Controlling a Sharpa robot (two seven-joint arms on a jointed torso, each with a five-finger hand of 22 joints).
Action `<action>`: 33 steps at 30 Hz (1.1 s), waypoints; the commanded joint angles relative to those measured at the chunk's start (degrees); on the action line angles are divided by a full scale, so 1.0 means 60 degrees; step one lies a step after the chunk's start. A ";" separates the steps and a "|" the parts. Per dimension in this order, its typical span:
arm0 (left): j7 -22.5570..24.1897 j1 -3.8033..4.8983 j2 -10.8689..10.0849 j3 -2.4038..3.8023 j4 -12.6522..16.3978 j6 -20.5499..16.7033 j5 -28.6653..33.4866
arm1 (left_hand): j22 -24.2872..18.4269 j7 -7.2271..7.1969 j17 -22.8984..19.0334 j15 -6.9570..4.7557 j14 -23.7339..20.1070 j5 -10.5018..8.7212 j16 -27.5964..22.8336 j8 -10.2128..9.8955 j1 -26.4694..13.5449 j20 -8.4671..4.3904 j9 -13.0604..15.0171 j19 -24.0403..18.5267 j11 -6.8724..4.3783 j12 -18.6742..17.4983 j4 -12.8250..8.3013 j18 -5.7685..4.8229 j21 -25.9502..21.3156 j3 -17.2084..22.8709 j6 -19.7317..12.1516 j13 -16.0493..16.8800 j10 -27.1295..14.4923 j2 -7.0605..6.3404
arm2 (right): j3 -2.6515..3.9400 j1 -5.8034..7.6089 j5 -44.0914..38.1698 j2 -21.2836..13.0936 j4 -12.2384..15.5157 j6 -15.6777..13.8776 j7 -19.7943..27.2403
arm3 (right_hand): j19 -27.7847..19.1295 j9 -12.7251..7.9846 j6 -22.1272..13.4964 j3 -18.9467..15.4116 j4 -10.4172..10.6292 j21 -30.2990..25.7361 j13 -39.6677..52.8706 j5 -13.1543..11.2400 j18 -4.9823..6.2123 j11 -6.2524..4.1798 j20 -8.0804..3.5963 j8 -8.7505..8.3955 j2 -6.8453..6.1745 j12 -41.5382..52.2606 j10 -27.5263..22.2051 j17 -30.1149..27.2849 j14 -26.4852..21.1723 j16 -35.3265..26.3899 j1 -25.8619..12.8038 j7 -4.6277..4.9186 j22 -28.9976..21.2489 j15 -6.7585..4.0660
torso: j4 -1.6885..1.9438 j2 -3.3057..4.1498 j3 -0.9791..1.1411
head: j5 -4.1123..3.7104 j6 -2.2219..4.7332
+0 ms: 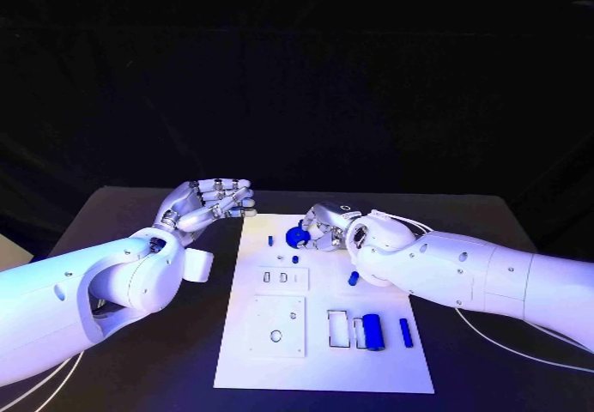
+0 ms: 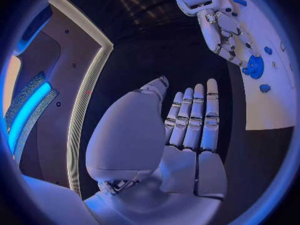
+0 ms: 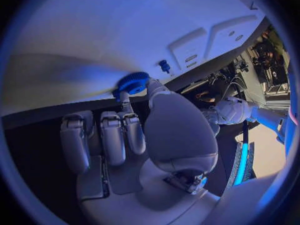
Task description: Assemble the parts on the task board
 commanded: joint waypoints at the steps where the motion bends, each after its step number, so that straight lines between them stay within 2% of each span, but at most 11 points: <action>1: 0.0065 0.0009 0.0003 0.0007 0.0012 0.0100 0.0001 | -0.0007 0.0120 0.0009 0.0002 -0.0088 -0.0049 -0.0049 0.0011 -0.0034 -0.0003 -0.0004 -0.0072 0.0048 -0.0044 -0.0003 0.0111 0.0052 0.0053 -0.0071 -0.0009 -0.0006 -0.0002 | -0.0046 -0.0059 -0.0004 -0.0079 0.0026 0.0453 -0.0085 | 0.0999 0.0028 -0.0040 0.0027 0.0019 0.0042 0.2509 -0.0035 -0.0137 -0.0062 -0.0089 -0.0035 0.0011 0.0036 0.0992 0.2321 0.0950 0.0044 -0.0105 0.0034 0.2513 -0.0073 | 0.0001 -0.0004 0.0009 | -0.0014 0.0010; 9: 0.0069 0.0009 0.0002 0.0007 -0.0022 0.0107 0.0001 | -0.0006 0.0123 0.0023 0.0004 -0.0094 -0.0048 -0.0057 0.0007 -0.0025 -0.0002 -0.0005 -0.0076 0.0050 -0.0049 -0.0014 0.0111 0.0056 0.0070 -0.0082 -0.0010 -0.0017 -0.0001 | -0.0044 -0.0054 -0.0070 -0.0365 0.0332 -0.0144 -0.0060 | 0.0999 0.0027 -0.0039 0.0045 0.0015 0.0042 0.2509 0.0003 -0.0137 -0.0064 -0.0092 -0.0038 0.0027 0.0036 0.0992 0.2345 0.0955 0.0049 -0.0122 0.0032 0.2513 -0.0074 | 0.0014 -0.0003 0.0023 | 0.0026 -0.0009; 13: 0.0075 0.0009 -0.0005 0.0007 -0.0058 0.0109 0.0001 | -0.0006 0.0123 0.0023 0.0004 -0.0094 -0.0048 -0.0057 0.0007 -0.0025 -0.0002 -0.0005 -0.0076 0.0050 -0.0049 -0.0014 0.0111 0.0056 0.0070 -0.0082 -0.0010 -0.0017 -0.0001 | -0.0023 -0.0003 0.0011 -0.0694 0.0681 -0.0693 0.0049 | 0.0999 0.0025 -0.0039 0.0069 0.0007 0.0042 0.2509 0.0059 -0.0137 -0.0066 -0.0094 -0.0043 0.0033 0.0036 0.0992 0.2354 0.0957 0.0051 -0.0124 0.0030 0.2513 -0.0076 | -0.0005 -0.0009 0.0021 | 0.0051 0.0007; 18: 0.0082 0.0009 -0.0020 0.0007 -0.0103 0.0106 0.0001 | -0.0006 0.0123 0.0023 0.0004 -0.0094 -0.0048 -0.0057 0.0007 -0.0025 -0.0002 -0.0005 -0.0076 0.0050 -0.0049 -0.0014 0.0111 0.0056 0.0070 -0.0082 -0.0010 -0.0017 -0.0001 | 0.0022 0.0178 0.0415 -0.1255 0.1282 -0.1068 0.0256 | 0.0999 0.0021 -0.0051 0.0081 0.0002 0.0042 0.2509 0.0096 -0.0137 -0.0065 -0.0096 -0.0053 0.0022 0.0036 0.0992 0.2344 0.0955 0.0049 -0.0124 0.0034 0.2513 -0.0077 | -0.0035 -0.0025 0.0024 | 0.0065 0.0026; 22: 0.0084 0.0009 -0.0027 0.0007 -0.0138 0.0106 0.0001 | -0.0006 0.0123 0.0023 0.0004 -0.0094 -0.0048 -0.0057 0.0007 -0.0025 -0.0002 -0.0005 -0.0076 0.0050 -0.0049 -0.0014 0.0111 0.0056 0.0070 -0.0082 -0.0010 -0.0017 -0.0001 | 0.0050 0.0396 0.0908 -0.1830 0.1820 -0.1087 0.0453 | 0.0999 0.0003 -0.0119 0.0087 -0.0001 0.0042 0.2509 0.0116 -0.0137 -0.0052 -0.0097 -0.0099 -0.0035 0.0036 0.0992 0.2308 0.0947 0.0041 -0.0128 0.0051 0.2513 -0.0073 | -0.0045 -0.0031 0.0024 | 0.0043 0.0061; 25: 0.0085 0.0009 -0.0032 0.0007 -0.0154 0.0112 0.0002 | -0.0005 0.0123 0.0035 0.0006 -0.0100 -0.0048 -0.0064 0.0004 -0.0018 -0.0001 -0.0007 -0.0080 0.0053 -0.0054 -0.0025 0.0111 0.0059 0.0081 -0.0091 -0.0012 -0.0027 -0.0005 | 0.0060 0.0563 0.1517 -0.2293 0.2122 -0.1047 0.0739 | 0.0999 0.0000 -0.0132 0.0099 -0.0015 0.0042 0.2509 0.0108 -0.0137 -0.0047 -0.0096 -0.0109 -0.0051 0.0036 0.0992 0.2269 0.0938 0.0032 -0.0102 0.0056 0.2513 -0.0072 | -0.0086 -0.0057 0.0038 | 0.0042 0.0074; 27: 0.0085 0.0009 -0.0034 0.0006 -0.0166 0.0116 0.0004 | -0.0005 0.0123 0.0035 0.0006 -0.0100 -0.0048 -0.0064 0.0004 -0.0018 -0.0001 -0.0007 -0.0080 0.0053 -0.0054 -0.0025 0.0111 0.0059 0.0081 -0.0091 -0.0012 -0.0027 -0.0005 | 0.0064 0.0673 0.2288 -0.2681 0.2255 -0.0968 0.1187 | 0.0999 -0.0010 -0.0146 0.0258 -0.0083 0.0042 0.2509 0.0092 -0.0137 -0.0029 -0.0090 -0.0138 -0.0091 0.0036 0.0992 0.2218 0.0926 0.0019 0.0186 0.0074 0.2513 -0.0064 | -0.0114 -0.0076 0.0052 | 0.0052 0.0079; 31: 0.0088 0.0009 -0.0039 0.0006 -0.0174 0.0127 0.0008 | -0.0005 0.0123 0.0035 0.0006 -0.0100 -0.0048 -0.0064 0.0004 -0.0018 -0.0001 -0.0007 -0.0080 0.0053 -0.0054 -0.0025 0.0111 0.0059 0.0081 -0.0091 -0.0012 -0.0027 -0.0005 | 0.0065 0.0764 0.3521 -0.3192 0.2232 -0.0727 0.1941 | 0.0999 -0.0030 -0.0166 0.0655 -0.0388 0.0042 0.2509 0.0090 -0.0137 -0.0003 -0.0088 -0.0190 -0.0186 0.0036 0.0992 0.2107 0.0899 -0.0012 0.0945 0.0109 0.2513 -0.0062 | -0.0168 -0.0112 0.0081 | 0.0034 0.0091; 33: 0.0088 0.0009 -0.0041 0.0005 -0.0172 0.0134 0.0010 | -0.0005 0.0122 0.0039 0.0006 -0.0100 -0.0049 -0.0065 0.0004 -0.0016 -0.0001 -0.0007 -0.0081 0.0052 -0.0054 -0.0029 0.0111 0.0061 0.0085 -0.0092 -0.0012 -0.0028 -0.0006 | 0.0062 0.0778 0.3828 -0.3366 0.2182 -0.0602 0.2178 | 0.0999 -0.0039 -0.0175 0.0744 -0.0463 0.0042 0.2509 0.0106 -0.0137 0.0006 -0.0085 -0.0209 -0.0251 0.0036 0.0992 0.2096 0.0896 -0.0015 0.1096 0.0119 0.2513 -0.0056 | -0.0180 -0.0116 0.0095 | 0.0014 0.0083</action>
